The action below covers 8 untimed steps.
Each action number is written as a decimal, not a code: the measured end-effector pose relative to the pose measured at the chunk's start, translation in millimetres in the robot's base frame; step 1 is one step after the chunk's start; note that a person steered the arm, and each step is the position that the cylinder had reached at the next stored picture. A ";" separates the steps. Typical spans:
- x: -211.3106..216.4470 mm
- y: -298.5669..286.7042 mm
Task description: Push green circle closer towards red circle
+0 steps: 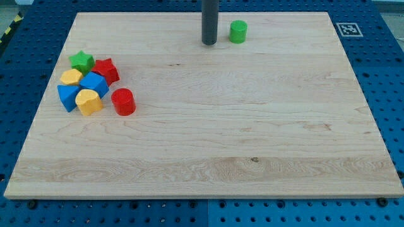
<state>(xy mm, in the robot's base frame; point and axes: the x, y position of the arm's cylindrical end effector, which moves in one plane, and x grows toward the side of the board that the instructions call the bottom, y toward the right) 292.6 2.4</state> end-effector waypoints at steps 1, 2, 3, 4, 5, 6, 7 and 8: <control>-43.8 -0.9; -82.1 21.1; -76.6 57.3; -10.2 60.7; 47.1 25.6; 34.5 17.8; -1.0 13.5; -30.7 27.6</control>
<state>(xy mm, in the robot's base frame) 261.9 30.0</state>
